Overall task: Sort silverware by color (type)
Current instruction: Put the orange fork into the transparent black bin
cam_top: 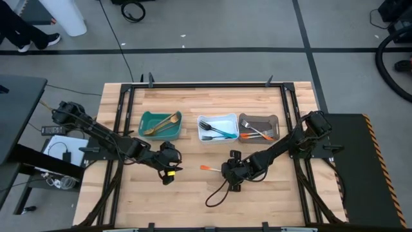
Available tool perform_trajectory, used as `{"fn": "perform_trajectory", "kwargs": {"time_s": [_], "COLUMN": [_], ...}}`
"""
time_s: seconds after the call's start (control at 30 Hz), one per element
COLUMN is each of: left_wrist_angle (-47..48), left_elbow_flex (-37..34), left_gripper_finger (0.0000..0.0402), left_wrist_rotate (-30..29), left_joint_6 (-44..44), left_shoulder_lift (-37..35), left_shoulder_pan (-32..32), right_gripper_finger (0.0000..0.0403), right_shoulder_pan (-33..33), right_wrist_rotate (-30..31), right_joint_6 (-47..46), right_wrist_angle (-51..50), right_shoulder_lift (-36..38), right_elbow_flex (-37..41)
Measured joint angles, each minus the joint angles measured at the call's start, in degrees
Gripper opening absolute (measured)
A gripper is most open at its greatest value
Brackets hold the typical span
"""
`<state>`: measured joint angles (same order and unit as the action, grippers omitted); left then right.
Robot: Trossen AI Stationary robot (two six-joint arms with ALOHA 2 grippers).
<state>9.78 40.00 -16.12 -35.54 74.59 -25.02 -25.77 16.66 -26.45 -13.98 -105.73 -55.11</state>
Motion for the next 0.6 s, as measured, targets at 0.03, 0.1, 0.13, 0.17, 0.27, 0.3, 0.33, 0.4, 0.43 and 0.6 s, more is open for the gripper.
{"fn": "perform_trajectory", "kwargs": {"time_s": [0.03, 0.1, 0.13, 0.17, 0.27, 0.3, 0.33, 0.4, 0.43, 0.6], "left_wrist_angle": [0.0, 0.0, 0.0, 0.0, 0.0, 0.0, 0.0, 0.0, 0.0, 0.0], "left_elbow_flex": [0.0, 0.0, 0.0, 0.0, 0.0, 0.0, 0.0, 0.0, 0.0, 0.0], "left_gripper_finger": [0.0160, 0.0160, 0.0160, 0.0160, 0.0160, 0.0160, 0.0160, 0.0160, 0.0160, 0.0160], "left_wrist_rotate": [0.0, 0.0, 0.0, 0.0, 0.0, 0.0, 0.0, 0.0, 0.3, 4.0], "left_joint_6": [0.0, 0.0, 0.0, 0.0, 0.0, 0.0, 0.0, 0.0, -0.1, -1.5], "left_shoulder_lift": [0.0, 0.0, 0.0, 0.0, 0.0, 0.0, 0.0, 0.0, 0.0, 0.0], "left_shoulder_pan": [0.0, 0.0, 0.0, 0.0, 0.0, 0.0, 0.0, 0.0, 0.0, 0.0], "right_gripper_finger": [0.0170, 0.0164, 0.0161, 0.0157, 0.0143, 0.0137, 0.0129, 0.0111, 0.0099, 0.0038], "right_shoulder_pan": [0.0, -0.2, -0.3, -0.5, -0.6, -0.6, -0.7, -0.8, -0.8, -0.7], "right_wrist_rotate": [0.0, 0.0, 0.0, 0.2, 0.5, 1.0, 1.3, 2.0, 2.1, 1.7], "right_joint_6": [0.0, 0.3, 0.6, 0.8, 1.1, 1.0, 0.9, 0.9, 0.9, 0.5], "right_wrist_angle": [0.0, -0.1, -0.1, -0.2, -0.5, -0.7, -0.9, -1.3, -1.4, -2.5], "right_shoulder_lift": [0.0, 0.0, 0.0, 0.0, 0.0, 0.0, 0.0, 0.0, 0.0, 0.1], "right_elbow_flex": [0.0, 0.0, 0.0, 0.0, 0.0, 0.0, 0.0, 0.0, 0.0, -0.1]}}
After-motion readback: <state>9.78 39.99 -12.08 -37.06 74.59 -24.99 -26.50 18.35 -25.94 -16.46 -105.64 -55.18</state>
